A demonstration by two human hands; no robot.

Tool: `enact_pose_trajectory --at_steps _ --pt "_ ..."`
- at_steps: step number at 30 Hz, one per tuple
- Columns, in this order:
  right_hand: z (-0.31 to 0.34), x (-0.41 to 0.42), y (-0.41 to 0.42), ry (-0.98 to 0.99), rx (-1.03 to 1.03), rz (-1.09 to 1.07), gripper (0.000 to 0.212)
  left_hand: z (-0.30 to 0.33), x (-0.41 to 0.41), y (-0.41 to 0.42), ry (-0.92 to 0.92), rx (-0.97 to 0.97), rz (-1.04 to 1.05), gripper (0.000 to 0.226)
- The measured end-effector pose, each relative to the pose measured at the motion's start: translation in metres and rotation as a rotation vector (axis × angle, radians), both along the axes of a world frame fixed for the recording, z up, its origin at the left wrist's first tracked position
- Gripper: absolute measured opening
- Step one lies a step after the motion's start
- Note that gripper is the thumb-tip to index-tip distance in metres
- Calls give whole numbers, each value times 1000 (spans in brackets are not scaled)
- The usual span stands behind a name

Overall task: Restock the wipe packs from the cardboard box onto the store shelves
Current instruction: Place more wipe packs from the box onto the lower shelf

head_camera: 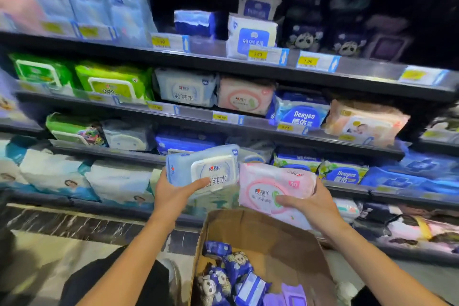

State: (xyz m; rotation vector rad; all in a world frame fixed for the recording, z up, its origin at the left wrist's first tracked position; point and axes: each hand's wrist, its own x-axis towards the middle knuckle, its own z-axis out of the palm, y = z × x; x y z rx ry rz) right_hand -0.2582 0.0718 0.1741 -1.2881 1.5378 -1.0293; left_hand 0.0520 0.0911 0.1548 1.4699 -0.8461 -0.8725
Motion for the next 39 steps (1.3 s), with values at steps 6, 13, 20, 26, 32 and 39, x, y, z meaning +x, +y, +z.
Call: enact_pose_trajectory --at_steps 6,13,20,26,32,39 --pt "56 25 -18 -110 -146 37 77 25 25 -3 211 -147 133 68" --pt "98 69 -58 -353 -153 78 66 41 39 -23 430 -243 226 60" --pt "123 97 -119 -476 50 81 97 54 56 -32 612 -285 317 55" --pt "133 112 -152 -519 103 104 75 56 59 -35 712 -242 305 45" --pt "135 125 -163 -575 122 106 47 57 51 -34 661 -281 235 42" --pt "144 127 -186 -508 86 19 69 56 46 -35 599 -301 178 47"
